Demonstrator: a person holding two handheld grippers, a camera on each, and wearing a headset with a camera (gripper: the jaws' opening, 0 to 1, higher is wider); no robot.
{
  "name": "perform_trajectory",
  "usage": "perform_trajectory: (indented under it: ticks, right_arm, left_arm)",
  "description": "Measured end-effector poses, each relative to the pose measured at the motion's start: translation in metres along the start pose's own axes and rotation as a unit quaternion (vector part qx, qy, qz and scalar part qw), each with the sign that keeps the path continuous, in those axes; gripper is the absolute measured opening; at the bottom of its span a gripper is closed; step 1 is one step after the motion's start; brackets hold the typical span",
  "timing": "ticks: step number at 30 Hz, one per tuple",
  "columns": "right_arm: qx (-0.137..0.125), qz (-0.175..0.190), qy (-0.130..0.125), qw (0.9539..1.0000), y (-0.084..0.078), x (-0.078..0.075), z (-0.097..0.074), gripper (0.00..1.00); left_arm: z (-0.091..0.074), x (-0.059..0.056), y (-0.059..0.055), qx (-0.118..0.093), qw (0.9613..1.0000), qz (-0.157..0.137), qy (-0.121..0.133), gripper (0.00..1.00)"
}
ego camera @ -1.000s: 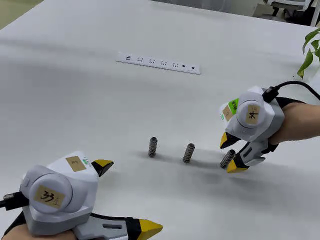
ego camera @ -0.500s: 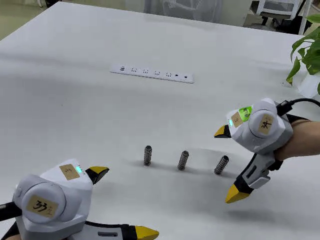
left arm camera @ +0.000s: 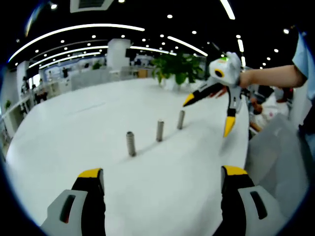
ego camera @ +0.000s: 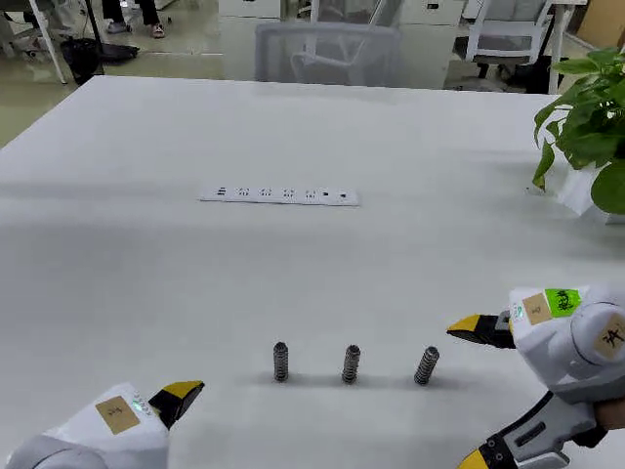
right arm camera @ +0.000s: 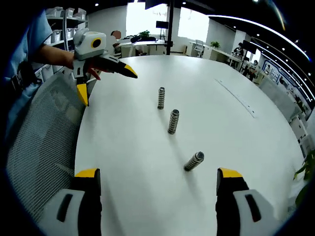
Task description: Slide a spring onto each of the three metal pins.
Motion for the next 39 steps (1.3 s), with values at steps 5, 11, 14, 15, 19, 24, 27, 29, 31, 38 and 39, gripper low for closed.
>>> perform_trajectory:
  ticks: [5,11,14,15,19,24,27,29,31,38,39]
  right_arm:
    - [-0.045,0.043,-0.011,0.998,-0.015,0.018,-0.021,0.99]
    - [-0.118,0.101,-0.056,0.9862,-0.014,0.016,-0.044,0.99]
    - [-0.132,0.111,-0.07,0.9825,-0.013,0.016,-0.045,0.99]
    - [-0.14,0.119,-0.073,0.9803,-0.011,0.017,-0.045,0.99]
    - [-0.157,0.131,-0.08,0.9756,-0.004,0.021,-0.042,0.99]
    - [-0.157,0.137,-0.084,0.9744,-0.007,0.024,-0.041,0.99]
    - [-0.161,0.142,-0.087,0.9727,-0.01,0.027,-0.044,0.99]
    - [-0.164,0.146,-0.091,0.9714,-0.013,0.028,-0.045,0.99]
    - [-0.163,0.149,-0.091,0.971,-0.018,0.03,-0.044,0.99]
    - [-0.17,0.163,-0.1,0.9666,-0.025,0.031,-0.05,0.99]
    - [-0.171,0.163,-0.102,0.9664,-0.026,0.031,-0.05,0.99]
  left_arm:
    - [-0.004,-0.003,-0.001,0.01,0.9999,0.007,0.011,1.0]
    - [-0.007,0.0,-0.003,0.006,0.9991,-0.011,0.04,1.0]
    - [-0.006,0.0,-0.002,-0.003,0.9985,-0.034,0.043,1.0]
    - [-0.006,-0.001,-0.003,-0.003,0.9983,-0.041,0.041,1.0]
    - [-0.008,0.002,-0.005,0.001,0.9981,-0.036,0.05,1.0]
    - [-0.01,0.002,-0.003,-0.001,0.9981,-0.035,0.052,1.0]
    - [-0.011,0.002,-0.003,-0.002,0.9979,-0.035,0.054,1.0]
    - [-0.011,0.001,-0.003,-0.003,0.9979,-0.035,0.055,1.0]
    - [-0.01,0.0,-0.003,-0.001,0.9982,-0.031,0.052,1.0]
    - [-0.011,0.002,-0.002,-0.002,0.998,-0.028,0.056,1.0]
    - [-0.011,0.002,-0.002,-0.003,0.998,-0.03,0.056,1.0]
Point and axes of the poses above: the centre of the closed fingertips' face, and the gripper's own axes: z roughly forward along the fingers, x roughly to its left, y roughly out of its top, the point moved 1 cm from there along -z, roughly backward along the fingers, and after that the axes turned 15 degrees about z, right-handed, at the moved point
